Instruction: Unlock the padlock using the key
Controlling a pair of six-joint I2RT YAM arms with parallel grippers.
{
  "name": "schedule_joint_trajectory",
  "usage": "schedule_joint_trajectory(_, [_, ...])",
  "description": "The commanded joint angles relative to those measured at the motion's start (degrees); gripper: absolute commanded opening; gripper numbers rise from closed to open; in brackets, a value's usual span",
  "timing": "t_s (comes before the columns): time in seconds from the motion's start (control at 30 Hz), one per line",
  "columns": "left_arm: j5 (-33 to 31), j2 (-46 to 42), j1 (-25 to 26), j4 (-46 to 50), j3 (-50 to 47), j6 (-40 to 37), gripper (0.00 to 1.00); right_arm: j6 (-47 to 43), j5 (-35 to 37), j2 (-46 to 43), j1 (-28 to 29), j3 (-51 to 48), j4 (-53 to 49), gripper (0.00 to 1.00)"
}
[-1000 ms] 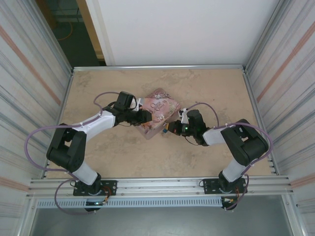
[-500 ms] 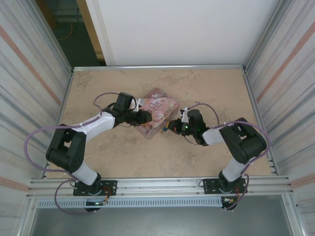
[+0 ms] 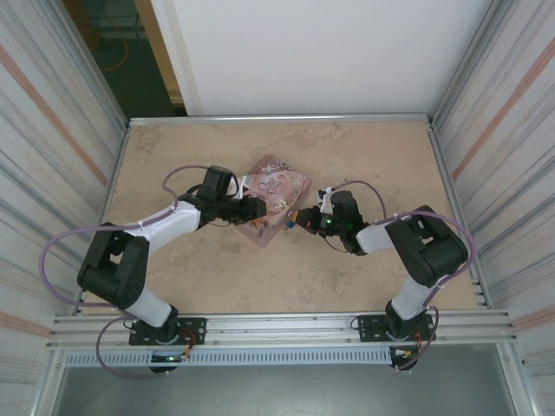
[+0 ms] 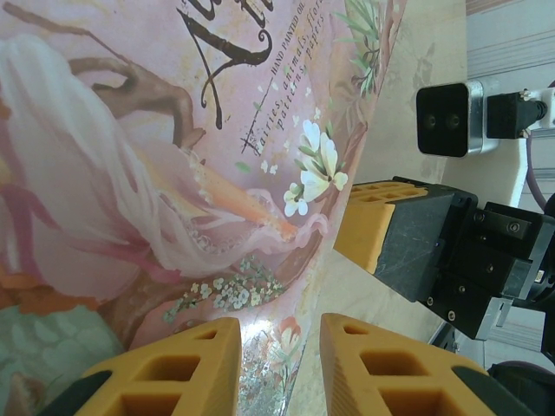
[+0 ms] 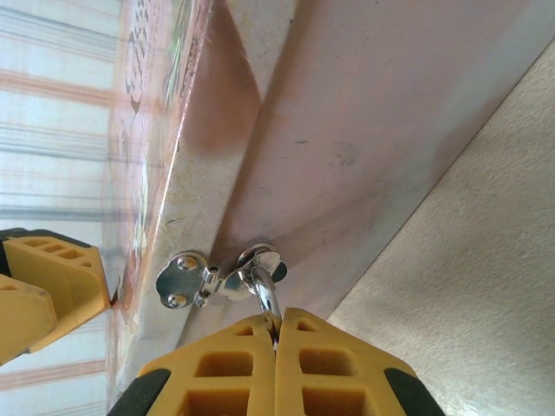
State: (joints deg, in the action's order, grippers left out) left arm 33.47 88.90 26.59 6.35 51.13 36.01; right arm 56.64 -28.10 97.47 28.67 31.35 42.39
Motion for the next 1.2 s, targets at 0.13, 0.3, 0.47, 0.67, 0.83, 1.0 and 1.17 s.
schedule_joint_trajectory(0.13, [-2.1, 0.9, -0.3, 12.2, -5.8, 1.6, 0.31, 1.4, 3.3, 0.7, -2.4, 2.5, 4.4, 0.00])
schedule_joint_trajectory(0.3, [-2.1, 0.5, -0.3, 11.9, -6.4, 1.8, 0.31, 1.5, 3.2, 1.3, -2.9, 3.3, 4.4, 0.00])
schedule_joint_trajectory(0.47, [-2.3, 0.2, -0.3, 12.3, -6.1, 1.5, 0.31, 0.9, 3.6, 0.9, -3.5, 3.2, 4.0, 0.00])
schedule_joint_trajectory(0.67, [-2.6, 0.4, -0.7, 12.4, -5.0, 1.2, 0.31, -1.3, 4.3, -1.9, -4.2, 2.5, 0.2, 0.00])
schedule_joint_trajectory(0.83, [-0.5, 1.0, -2.7, 9.0, -5.0, 2.6, 0.31, -3.6, 5.7, -5.8, -4.9, 1.2, -3.4, 0.00])
schedule_joint_trajectory(1.0, [0.6, 3.2, -5.0, 8.2, -2.5, 1.7, 0.31, -5.3, 5.5, -9.3, -5.7, -0.4, -6.0, 0.00])
schedule_joint_trajectory(1.17, [1.2, 6.9, -7.1, 9.0, 2.7, -0.6, 0.31, -7.9, 6.4, -14.1, -6.2, -1.1, -12.4, 0.00])
